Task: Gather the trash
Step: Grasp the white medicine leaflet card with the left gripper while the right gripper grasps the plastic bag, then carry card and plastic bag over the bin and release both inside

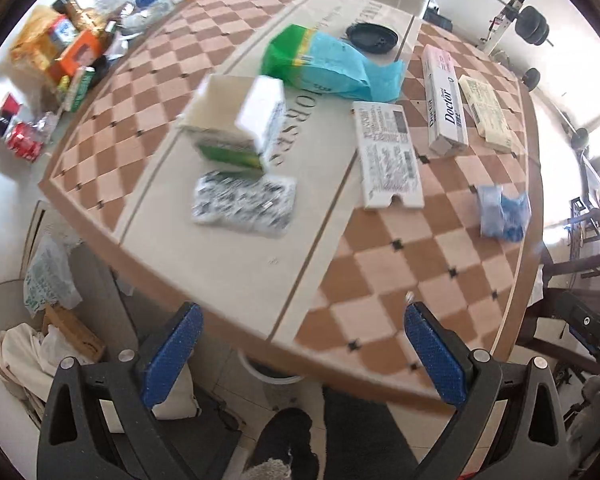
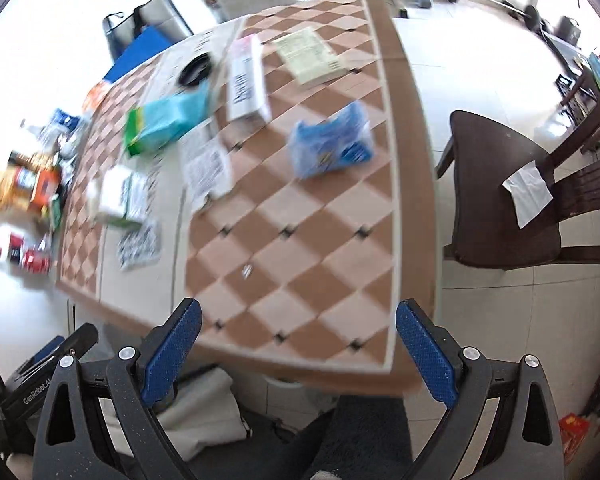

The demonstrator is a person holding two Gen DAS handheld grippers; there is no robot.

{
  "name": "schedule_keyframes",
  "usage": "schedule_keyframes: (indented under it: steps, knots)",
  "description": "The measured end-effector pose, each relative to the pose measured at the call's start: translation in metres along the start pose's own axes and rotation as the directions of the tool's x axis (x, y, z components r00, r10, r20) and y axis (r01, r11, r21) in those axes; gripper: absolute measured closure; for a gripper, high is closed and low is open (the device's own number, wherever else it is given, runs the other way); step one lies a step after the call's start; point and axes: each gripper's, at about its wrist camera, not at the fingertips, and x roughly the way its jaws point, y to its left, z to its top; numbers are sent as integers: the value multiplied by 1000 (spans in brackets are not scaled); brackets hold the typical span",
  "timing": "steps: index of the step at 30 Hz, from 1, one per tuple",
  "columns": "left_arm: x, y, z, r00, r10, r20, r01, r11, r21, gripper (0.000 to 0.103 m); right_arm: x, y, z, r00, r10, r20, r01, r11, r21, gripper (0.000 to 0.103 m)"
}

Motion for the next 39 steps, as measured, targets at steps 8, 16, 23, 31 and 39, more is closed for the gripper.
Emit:
schedule_keyframes:
  steps: [8,16,23,31,39]
  knots:
    - [90,-61,95,985,-30,-172,24,999,-36,1,99,-22,109,991,-65,-116,64,998,-7,3]
    - [145,-89,133,966,-13,-260,13,1000,-1,3,166,-4,150,968,-101,-231,79,992,-103,1]
    - [141,-85,129,974,10,-227,-8,1000,10,34,189,7,155,946,-175,-272,132,976,-171,2]
    - [125,-74,105,979,40,-198,-43,999,-11,34,181,22,152,950,-200,-240,137,957,-254,30]
    - [74,-76,75,994,50,-96,-51,999,-4,34,158,19,135,962,-143,-234,86,967,-238,55]
